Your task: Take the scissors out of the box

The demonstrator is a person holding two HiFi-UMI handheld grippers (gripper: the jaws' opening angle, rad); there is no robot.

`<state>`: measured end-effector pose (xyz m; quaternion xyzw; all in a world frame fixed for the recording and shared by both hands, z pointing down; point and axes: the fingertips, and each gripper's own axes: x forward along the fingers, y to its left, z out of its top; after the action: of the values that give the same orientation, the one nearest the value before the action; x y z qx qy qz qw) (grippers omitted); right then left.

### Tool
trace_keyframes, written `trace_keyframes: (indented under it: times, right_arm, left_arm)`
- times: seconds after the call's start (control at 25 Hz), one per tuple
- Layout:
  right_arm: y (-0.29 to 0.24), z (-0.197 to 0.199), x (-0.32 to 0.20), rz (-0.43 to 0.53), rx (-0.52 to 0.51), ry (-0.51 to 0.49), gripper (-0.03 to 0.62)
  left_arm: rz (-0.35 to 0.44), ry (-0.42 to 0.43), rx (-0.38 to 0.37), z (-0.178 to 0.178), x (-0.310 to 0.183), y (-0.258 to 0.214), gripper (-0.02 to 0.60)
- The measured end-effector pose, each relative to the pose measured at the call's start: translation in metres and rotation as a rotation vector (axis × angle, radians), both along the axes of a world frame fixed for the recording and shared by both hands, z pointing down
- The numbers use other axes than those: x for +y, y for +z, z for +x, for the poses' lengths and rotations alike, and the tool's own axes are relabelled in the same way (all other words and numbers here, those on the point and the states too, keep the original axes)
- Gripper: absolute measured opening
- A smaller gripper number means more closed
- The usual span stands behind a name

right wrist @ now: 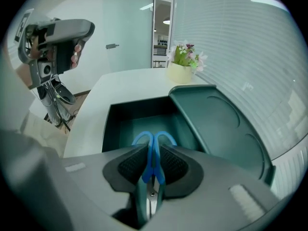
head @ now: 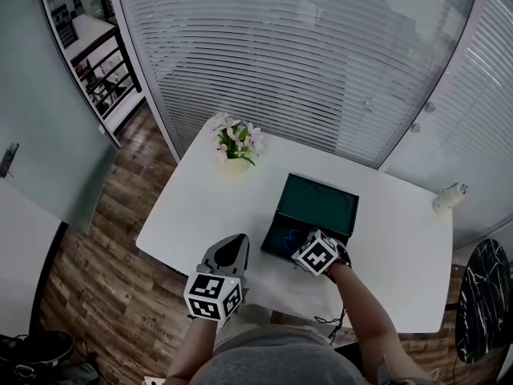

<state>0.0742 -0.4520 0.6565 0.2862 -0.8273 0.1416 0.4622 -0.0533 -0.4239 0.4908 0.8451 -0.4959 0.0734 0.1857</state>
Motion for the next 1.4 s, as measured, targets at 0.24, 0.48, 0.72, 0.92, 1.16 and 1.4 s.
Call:
trace_keyframes:
  times: [0.24,0.48,0.72,0.92,1.16,1.4]
  right_arm:
    - [-0.036,0.001,0.002,0.127,-0.085,0.061,0.092]
    - [-0.064,0.006,0.015,0.234,-0.133,0.108,0.091]
    - [-0.093,0.011,0.03,0.339,-0.178,0.149,0.089]
    - [-0.124,0.016,0.049,0.442,-0.238,0.193,0.089]
    - [-0.168,0.03,0.09,0.55,-0.324,0.251,0.088]
    - [-0.195,0.034,0.137,0.612,-0.395,0.293,0.088]
  left_arm:
    - [0.007,0.005,0.004,0.003,0.024,-0.002,0.003]
    - [0.02,0.002,0.009,0.008,0.05,-0.004,0.003]
    - [0.034,0.007,0.007,0.016,0.078,-0.007,0.003]
    - [0.045,0.014,-0.001,0.025,0.103,-0.01,0.003]
    - [0.063,0.017,-0.009,0.039,0.137,-0.014,0.003]
    - [0.078,0.018,-0.021,0.041,0.168,-0.017,0.003]
